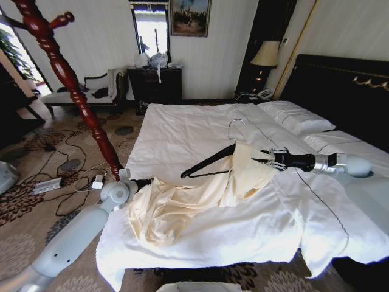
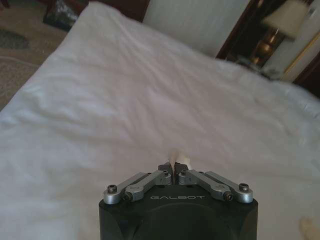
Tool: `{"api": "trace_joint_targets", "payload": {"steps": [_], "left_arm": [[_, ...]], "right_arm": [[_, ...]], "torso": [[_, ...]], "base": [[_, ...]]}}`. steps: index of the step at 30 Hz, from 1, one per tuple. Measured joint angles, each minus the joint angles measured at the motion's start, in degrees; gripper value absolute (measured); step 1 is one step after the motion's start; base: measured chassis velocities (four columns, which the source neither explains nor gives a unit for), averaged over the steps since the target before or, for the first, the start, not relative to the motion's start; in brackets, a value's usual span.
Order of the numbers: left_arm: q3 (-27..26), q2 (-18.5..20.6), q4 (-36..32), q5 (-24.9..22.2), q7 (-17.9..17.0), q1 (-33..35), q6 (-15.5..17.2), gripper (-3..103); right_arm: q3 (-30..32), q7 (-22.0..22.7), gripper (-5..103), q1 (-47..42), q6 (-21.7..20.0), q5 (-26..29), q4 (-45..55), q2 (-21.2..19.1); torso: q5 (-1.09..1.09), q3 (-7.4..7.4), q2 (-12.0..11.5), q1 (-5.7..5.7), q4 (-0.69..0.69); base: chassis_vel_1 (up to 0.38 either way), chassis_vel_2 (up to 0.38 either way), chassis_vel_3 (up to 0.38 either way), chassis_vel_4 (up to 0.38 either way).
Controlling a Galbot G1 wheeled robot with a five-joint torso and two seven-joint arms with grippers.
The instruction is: Pick up the clothes from the bed and hang them on the clothes hanger.
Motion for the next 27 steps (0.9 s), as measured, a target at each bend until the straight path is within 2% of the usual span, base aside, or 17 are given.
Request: {"api": "trace_joint_targets", "payload": {"steps": [3, 6, 10, 13, 14, 15, 17, 19, 20, 21, 24, 25, 27], "left_arm": [[-3.2, 0.4, -1.1, -3.6, 1.0, -2.0, -4.0, 1], [-5.5, 1.2, -2.3, -5.8, 1.7, -3.3, -5.8, 1], [-9.2, 2.5, -5.1, -9.3, 2.9, -4.7, -6.6, 1], [-11.6, 4.2, -8.0, -9.7, 3.2, -3.7, -6.8, 1], [-11.5, 5.0, -10.0, -9.1, 1.5, -1.3, -6.4, 1], [-11.5, 5.0, -10.0, -9.1, 1.5, -1.3, -6.4, 1], [-10.9, 5.7, -13.0, -6.6, -1.5, 3.3, -5.5, 1], [-10.0, 5.9, -16.6, -2.7, -5.0, 10.0, -4.3, 1], [-9.0, 5.5, -20.9, 1.0, -8.6, 16.9, -3.5, 1], [-9.0, 5.5, -20.9, 1.0, -8.6, 16.9, -3.5, 1], [-7.9, 4.5, -26.1, 3.6, -13.0, 24.6, -3.0, 1], [-7.9, 4.5, -26.1, 3.6, -13.0, 24.6, -3.0, 1], [-7.0, 4.1, -28.5, 4.3, -14.7, 29.2, -2.8, 1]], "right_arm": [[-0.2, 1.8, 23, -0.1, -1.2, -2.1, -1.0, 1.1], [-0.3, 1.9, 23, -0.7, -1.3, -3.0, -0.8, 1.4], [-0.6, 2.3, 23, -1.4, -1.3, -3.9, 0.0, 2.0], [-0.5, 2.5, 23, -1.4, -1.3, -4.1, 0.1, 2.2], [-0.1, 2.5, 23, -1.5, -1.2, -3.8, 0.0, 2.1], [-0.1, 2.5, 23, -1.5, -1.2, -3.8, 0.0, 2.1], [0.4, 2.6, 23, -1.5, -1.1, -3.2, -0.1, 1.8], [0.5, 2.8, 23, -1.4, -1.0, -2.8, -0.6, 1.7], [0.5, 3.0, 23, -1.2, -0.9, -2.9, -1.1, 1.8], [0.5, 3.0, 23, -1.2, -0.9, -2.9, -1.1, 1.8], [0.4, 3.7, 23, -1.2, -0.7, -4.2, -1.9, 2.6], [0.4, 3.7, 23, -1.2, -0.7, -4.2, -1.9, 2.6], [0.2, 4.3, 23, -1.4, -0.5, -5.3, -2.5, 3.3]], "torso": [[0.03, 0.00, 0.0, 0.00, -0.01], [0.02, 0.00, 0.0, 0.00, -0.01], [0.01, 0.00, 0.0, 0.00, 0.00], [0.05, -0.01, 0.0, 0.00, 0.00], [0.04, -0.01, 0.0, 0.00, 0.00], [0.04, -0.01, 0.0, 0.00, 0.00], [0.00, -0.01, 0.0, 0.00, -0.02], [-0.01, -0.01, 0.0, 0.00, 0.00], [-0.01, -0.01, 0.0, 0.00, 0.02], [-0.01, -0.01, 0.0, 0.00, 0.02], [0.01, -0.02, 0.0, -0.01, 0.01], [0.01, -0.02, 0.0, -0.01, 0.01], [0.02, -0.01, 0.0, -0.01, -0.01]], "base": [[0.000, 0.000, 0.000, 0.000], [0.000, 0.000, 0.000, 0.000], [0.000, 0.000, 0.000, 0.000], [0.000, 0.000, 0.000, 0.000], [0.000, 0.000, 0.000, 0.000], [0.000, 0.000, 0.000, 0.000], [0.000, 0.000, 0.000, 0.000], [0.000, 0.000, 0.000, 0.000], [0.000, 0.000, 0.000, 0.000], [0.000, 0.000, 0.000, 0.000], [0.000, 0.000, 0.000, 0.000], [0.000, 0.000, 0.000, 0.000], [0.000, 0.000, 0.000, 0.000]]}}
